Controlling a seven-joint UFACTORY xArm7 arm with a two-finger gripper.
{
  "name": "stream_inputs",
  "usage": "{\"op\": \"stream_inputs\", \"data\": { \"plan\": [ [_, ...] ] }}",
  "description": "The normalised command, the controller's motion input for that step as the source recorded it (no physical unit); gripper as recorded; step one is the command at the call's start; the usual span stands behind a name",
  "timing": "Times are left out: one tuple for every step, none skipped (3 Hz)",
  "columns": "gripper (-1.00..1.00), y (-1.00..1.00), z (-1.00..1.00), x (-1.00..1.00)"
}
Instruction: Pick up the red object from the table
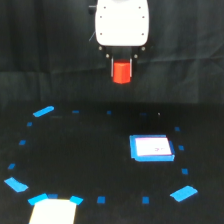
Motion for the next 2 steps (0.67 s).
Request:
{"op": "stream_inputs", "data": {
  "plan": [
    [-0.7,-0.11,0.06,0.24],
    [-0.98,-0.06,-0.1,-0.27]
  ]
}}
